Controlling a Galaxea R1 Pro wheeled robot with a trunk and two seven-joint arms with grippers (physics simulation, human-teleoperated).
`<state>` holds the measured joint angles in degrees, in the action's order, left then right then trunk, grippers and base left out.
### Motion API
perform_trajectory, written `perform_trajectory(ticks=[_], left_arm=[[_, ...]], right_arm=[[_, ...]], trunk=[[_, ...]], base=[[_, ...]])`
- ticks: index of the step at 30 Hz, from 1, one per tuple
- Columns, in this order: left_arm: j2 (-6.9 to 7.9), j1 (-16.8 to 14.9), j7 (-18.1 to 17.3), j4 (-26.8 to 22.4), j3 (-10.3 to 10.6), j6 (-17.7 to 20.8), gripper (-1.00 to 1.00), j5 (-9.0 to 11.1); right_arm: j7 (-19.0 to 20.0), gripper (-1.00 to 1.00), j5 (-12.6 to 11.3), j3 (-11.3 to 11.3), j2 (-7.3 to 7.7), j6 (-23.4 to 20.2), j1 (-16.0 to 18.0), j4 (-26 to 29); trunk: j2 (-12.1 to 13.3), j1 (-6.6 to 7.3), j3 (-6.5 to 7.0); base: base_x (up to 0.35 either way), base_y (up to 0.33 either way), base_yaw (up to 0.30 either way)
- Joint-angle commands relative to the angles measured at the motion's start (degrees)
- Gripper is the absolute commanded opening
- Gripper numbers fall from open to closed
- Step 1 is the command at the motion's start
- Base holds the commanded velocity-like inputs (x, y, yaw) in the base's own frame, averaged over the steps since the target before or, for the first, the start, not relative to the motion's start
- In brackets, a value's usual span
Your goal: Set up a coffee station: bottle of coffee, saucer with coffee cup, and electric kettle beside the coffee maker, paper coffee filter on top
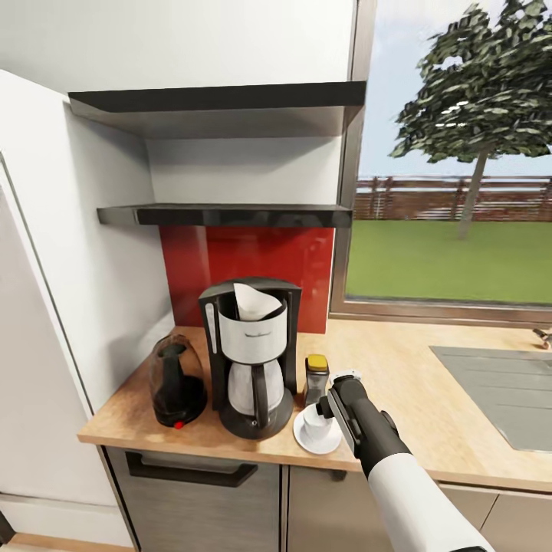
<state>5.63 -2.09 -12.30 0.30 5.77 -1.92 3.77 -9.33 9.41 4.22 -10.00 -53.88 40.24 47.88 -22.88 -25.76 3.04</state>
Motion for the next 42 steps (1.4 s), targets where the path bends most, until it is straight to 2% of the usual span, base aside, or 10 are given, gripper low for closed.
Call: perform_trajectory(ticks=[1, 16, 21, 25, 42], left_arm=[[0.02, 0.0, -0.2, 0.1, 0.5, -0.2, 1.00, 0.4], [-0.05, 0.0, -0.2, 0.1, 0.5, -0.1, 1.00, 0.4], [-0.05, 0.0, -0.2, 0.1, 0.5, 0.0, 1.00, 0.4], [-0.09, 0.0, -0.2, 0.1, 0.5, 0.0, 1.00, 0.3], [-0.14, 0.0, -0.3, 0.1, 0.5, 0.0, 1.00, 0.2]], right_arm=[[-0.1, 1.00, 0.2, 0.1, 0.00, -0.3, 0.0, 0.0], [0.2, 1.00, 0.1, -0.1, 0.00, -0.3, 0.0, 0.9], [0.2, 1.00, 0.2, 0.0, 0.00, -0.4, 0.0, 8.5], [0.2, 1.00, 0.2, 0.1, 0.00, -1.3, 0.0, 10.3], [0.1, 1.00, 0.3, 0.1, 0.00, -2.4, 0.0, 9.2]], trunk=[[0.0, -0.02, 0.07], [0.0, -0.02, 1.31], [0.0, -0.02, 1.38], [0.0, -0.02, 1.38], [0.0, -0.02, 1.40]], base=[[0.000, 0.000, 0.000], [0.000, 0.000, 0.000], [0.000, 0.000, 0.000], [0.000, 0.000, 0.000], [0.000, 0.000, -0.002]])
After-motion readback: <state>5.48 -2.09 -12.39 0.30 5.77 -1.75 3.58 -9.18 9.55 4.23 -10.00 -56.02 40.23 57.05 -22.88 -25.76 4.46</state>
